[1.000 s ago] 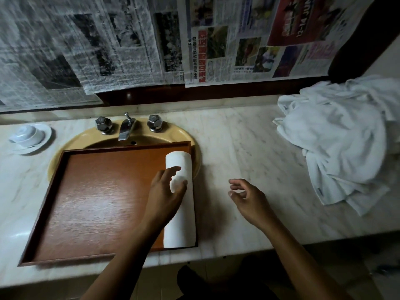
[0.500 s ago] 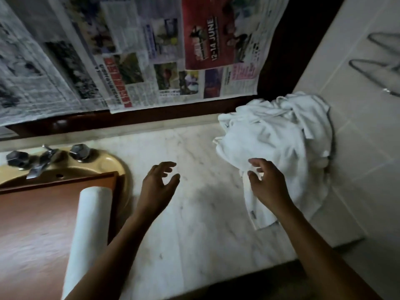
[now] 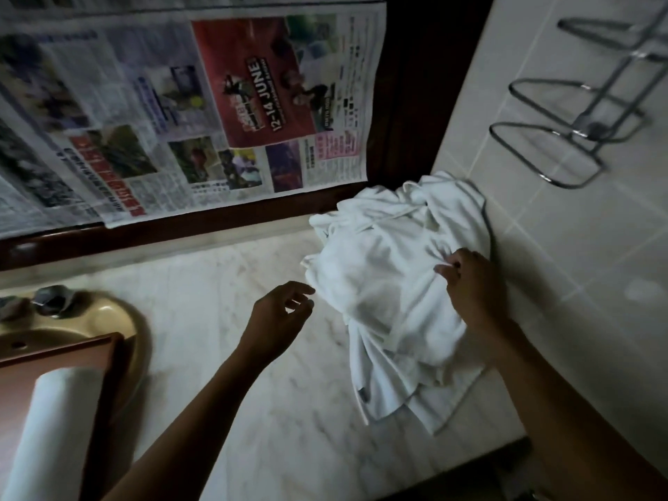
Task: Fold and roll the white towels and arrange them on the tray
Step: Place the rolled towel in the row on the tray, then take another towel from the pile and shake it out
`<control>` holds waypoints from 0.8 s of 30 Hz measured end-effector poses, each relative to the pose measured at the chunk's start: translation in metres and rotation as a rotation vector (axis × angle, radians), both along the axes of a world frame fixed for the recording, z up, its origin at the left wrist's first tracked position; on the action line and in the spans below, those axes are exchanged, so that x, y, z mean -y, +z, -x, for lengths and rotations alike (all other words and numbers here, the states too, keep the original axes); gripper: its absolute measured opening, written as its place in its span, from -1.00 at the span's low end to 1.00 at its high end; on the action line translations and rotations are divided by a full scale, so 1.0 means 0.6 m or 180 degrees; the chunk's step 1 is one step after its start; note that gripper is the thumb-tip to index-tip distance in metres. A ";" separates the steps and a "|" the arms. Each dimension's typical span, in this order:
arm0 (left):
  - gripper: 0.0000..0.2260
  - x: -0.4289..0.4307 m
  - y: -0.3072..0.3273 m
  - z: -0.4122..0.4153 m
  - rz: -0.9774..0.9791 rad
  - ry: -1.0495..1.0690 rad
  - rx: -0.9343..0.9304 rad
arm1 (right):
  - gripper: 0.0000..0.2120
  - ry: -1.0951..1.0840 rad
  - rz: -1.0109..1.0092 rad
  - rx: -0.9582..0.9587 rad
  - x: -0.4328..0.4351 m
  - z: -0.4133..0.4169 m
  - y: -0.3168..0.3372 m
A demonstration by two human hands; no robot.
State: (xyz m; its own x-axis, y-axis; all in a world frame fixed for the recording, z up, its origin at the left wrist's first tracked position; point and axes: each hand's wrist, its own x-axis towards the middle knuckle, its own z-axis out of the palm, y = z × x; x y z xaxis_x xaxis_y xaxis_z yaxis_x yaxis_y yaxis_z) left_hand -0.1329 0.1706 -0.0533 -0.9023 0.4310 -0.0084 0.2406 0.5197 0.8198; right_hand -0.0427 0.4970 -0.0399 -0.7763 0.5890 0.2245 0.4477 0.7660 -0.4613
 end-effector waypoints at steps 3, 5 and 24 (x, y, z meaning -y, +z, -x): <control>-0.85 -0.023 0.027 0.010 -0.0072 -0.0022 -0.0072 | -0.87 0.0186 0.0093 -0.0532 -0.005 -0.003 0.074; -0.86 -0.043 0.055 0.013 -0.0145 -0.0059 -0.0137 | -0.89 0.0319 0.0295 -0.0841 0.001 0.001 0.129; -0.83 0.003 0.303 -0.069 -0.1760 -0.0114 0.0116 | -0.44 0.2483 0.2300 -0.0703 0.176 -0.043 0.315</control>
State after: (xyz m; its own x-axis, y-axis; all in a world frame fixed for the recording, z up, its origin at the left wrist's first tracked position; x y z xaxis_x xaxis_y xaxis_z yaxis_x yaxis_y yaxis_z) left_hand -0.0916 0.1685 0.1287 -0.8904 0.4103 0.1969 0.2166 0.0015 0.9763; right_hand -0.0169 0.3913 0.1490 -0.9791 -0.0001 0.2033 -0.1928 0.3186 -0.9281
